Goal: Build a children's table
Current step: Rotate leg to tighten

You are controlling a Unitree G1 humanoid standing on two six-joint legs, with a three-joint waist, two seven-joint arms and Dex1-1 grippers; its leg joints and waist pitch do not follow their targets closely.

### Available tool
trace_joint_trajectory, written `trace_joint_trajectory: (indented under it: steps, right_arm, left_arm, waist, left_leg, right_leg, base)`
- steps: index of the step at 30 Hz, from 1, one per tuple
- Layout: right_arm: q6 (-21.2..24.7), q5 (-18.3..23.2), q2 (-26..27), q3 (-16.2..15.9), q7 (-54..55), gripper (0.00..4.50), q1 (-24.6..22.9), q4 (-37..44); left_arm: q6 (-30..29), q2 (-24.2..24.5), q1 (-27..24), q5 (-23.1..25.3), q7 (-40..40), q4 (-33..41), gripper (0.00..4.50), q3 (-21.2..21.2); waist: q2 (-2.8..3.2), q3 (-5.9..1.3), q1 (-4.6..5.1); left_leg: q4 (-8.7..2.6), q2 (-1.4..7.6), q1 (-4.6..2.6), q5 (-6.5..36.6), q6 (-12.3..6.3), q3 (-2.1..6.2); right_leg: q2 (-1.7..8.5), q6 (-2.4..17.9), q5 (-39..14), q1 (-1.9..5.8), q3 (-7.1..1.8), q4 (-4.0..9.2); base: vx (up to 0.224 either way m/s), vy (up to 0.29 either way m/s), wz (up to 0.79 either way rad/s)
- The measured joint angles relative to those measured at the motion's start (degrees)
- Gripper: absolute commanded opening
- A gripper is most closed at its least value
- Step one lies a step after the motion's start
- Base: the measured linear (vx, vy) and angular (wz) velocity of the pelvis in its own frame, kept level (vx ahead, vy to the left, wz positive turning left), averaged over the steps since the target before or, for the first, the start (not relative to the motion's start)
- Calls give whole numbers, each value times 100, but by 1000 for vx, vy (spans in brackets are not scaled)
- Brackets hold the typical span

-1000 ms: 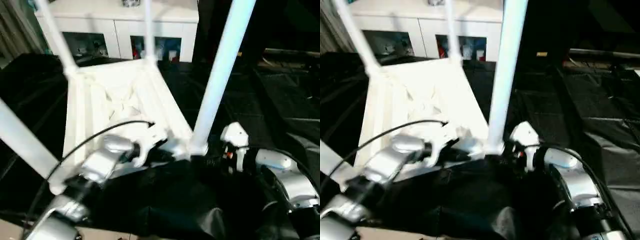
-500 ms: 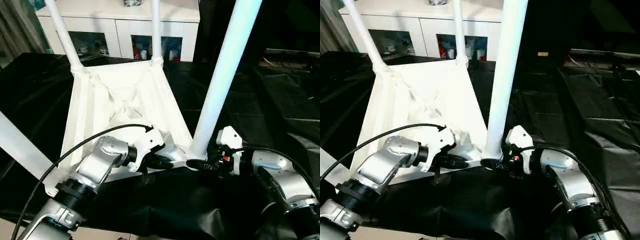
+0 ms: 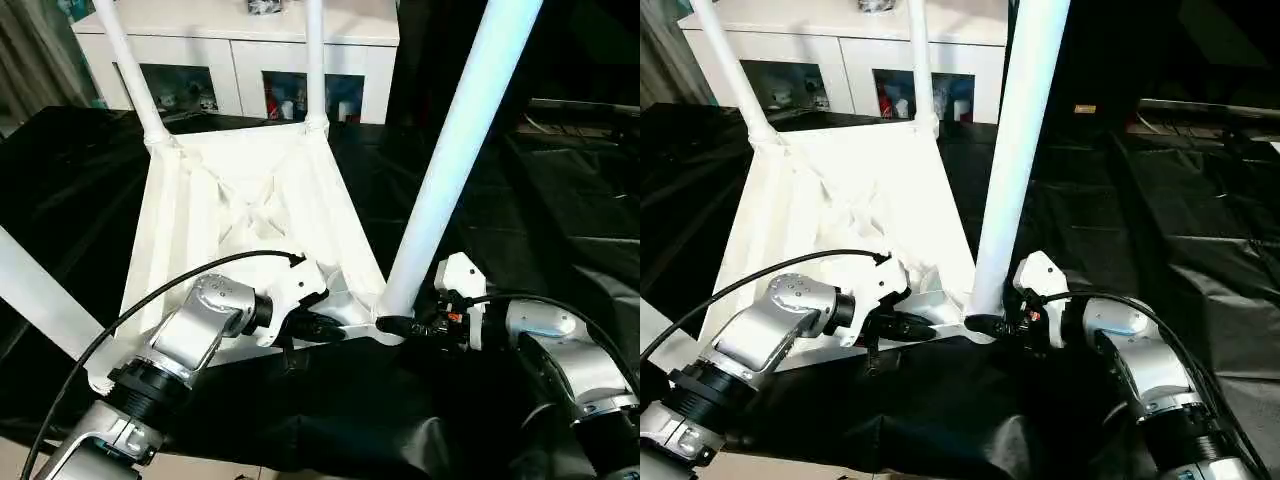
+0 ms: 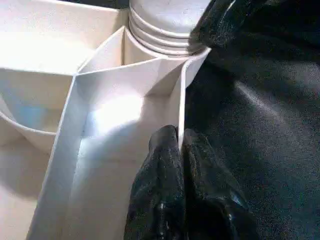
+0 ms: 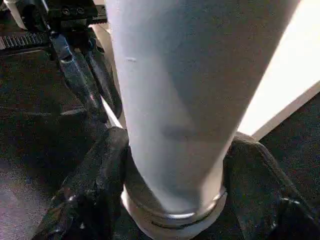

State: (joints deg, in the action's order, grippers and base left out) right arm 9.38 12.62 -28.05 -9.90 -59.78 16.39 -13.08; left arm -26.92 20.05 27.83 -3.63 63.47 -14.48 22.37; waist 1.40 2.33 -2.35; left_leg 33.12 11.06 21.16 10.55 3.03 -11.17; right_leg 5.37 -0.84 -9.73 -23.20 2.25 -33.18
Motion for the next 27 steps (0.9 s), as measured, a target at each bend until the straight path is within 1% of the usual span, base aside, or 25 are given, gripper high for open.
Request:
trace_joint_trajectory:
  steps: [3,5,8,11,14,17,20,23,24,25,27]
  right_arm:
    - [3,1,46,27,60,249,-24,0]
    - [15,-6,248,126,377,249,-64,-73]
    - [9,-116,563,272,1039,248,-38,-248]
    - [16,-324,1080,441,2107,248,173,-627]
    - [103,-493,1755,711,3553,247,404,-973]
    - [117,-739,2140,765,4594,247,657,-1259]
    - [115,-891,2451,824,5345,247,867,-1509]
    - [43,-922,2582,854,5550,247,953,-1662]
    - [-3,-919,2612,897,5543,303,971,-1701]
    - [-89,-910,2634,959,5499,317,969,-1739]
    - [-271,-857,2641,996,5323,323,894,-1729]
  left_arm:
    - [-16,-25,-3,0,-22,2,0,-5]
    - [-15,-95,-4,4,-199,-62,0,-61]
    - [4,-343,79,50,-616,-320,0,-176]
    - [114,-782,347,214,-1283,-865,0,-293]
    - [241,-1260,747,330,-2024,-1617,0,-403]
    - [372,-1561,1069,361,-2505,-2213,0,-440]
    - [518,-1741,1278,427,-2782,-2609,0,-455]
    - [610,-1819,1363,460,-2871,-2807,0,-469]
    - [632,-1832,1390,464,-2878,-2859,0,-474]
    - [673,-1849,1431,467,-2877,-2937,0,-481]
    - [757,-1861,1499,503,-2879,-3067,0,-517]
  waist:
    - [-2,-1,2]
    - [-7,-4,14]
    - [-6,-4,65]
    - [-8,-5,115]
    - [-6,-7,166]
    - [-13,-8,198]
    - [-13,-8,203]
    - [-2,-15,208]
    - [0,-16,208]
    - [-1,-16,204]
    - [-2,-15,209]
  left_leg:
    - [0,0,-3,0,0,0]
    - [4,2,-9,1,1,2]
    - [23,3,-14,3,7,1]
    - [47,3,-22,3,7,4]
    - [48,-6,-28,4,7,12]
    - [51,-11,-23,3,7,27]
    - [51,-18,-17,4,7,39]
    - [50,-20,-19,4,7,47]
    - [49,-21,-18,4,7,47]
    - [49,-21,-15,4,7,48]
    - [46,-21,-13,4,7,48]
  right_leg:
    - [0,0,0,3,1,-1]
    - [-1,6,4,8,1,-3]
    - [-2,24,17,14,-1,-4]
    - [-2,8,9,17,-1,-1]
    - [1,-2,2,18,-1,12]
    - [1,-6,0,20,5,19]
    - [1,-7,-1,24,6,30]
    - [1,-6,-1,39,9,47]
    - [1,-6,-1,40,9,49]
    - [1,-6,-1,40,9,51]
    - [1,-6,0,40,8,51]
  base:
    - [0,0,0]
    - [0,0,0]
    - [0,0,0]
    - [0,0,0]
    - [-17,3,-1]
    - [0,0,0]
    - [0,0,0]
    - [0,0,0]
    - [0,0,0]
    - [0,0,0]
    - [0,0,0]
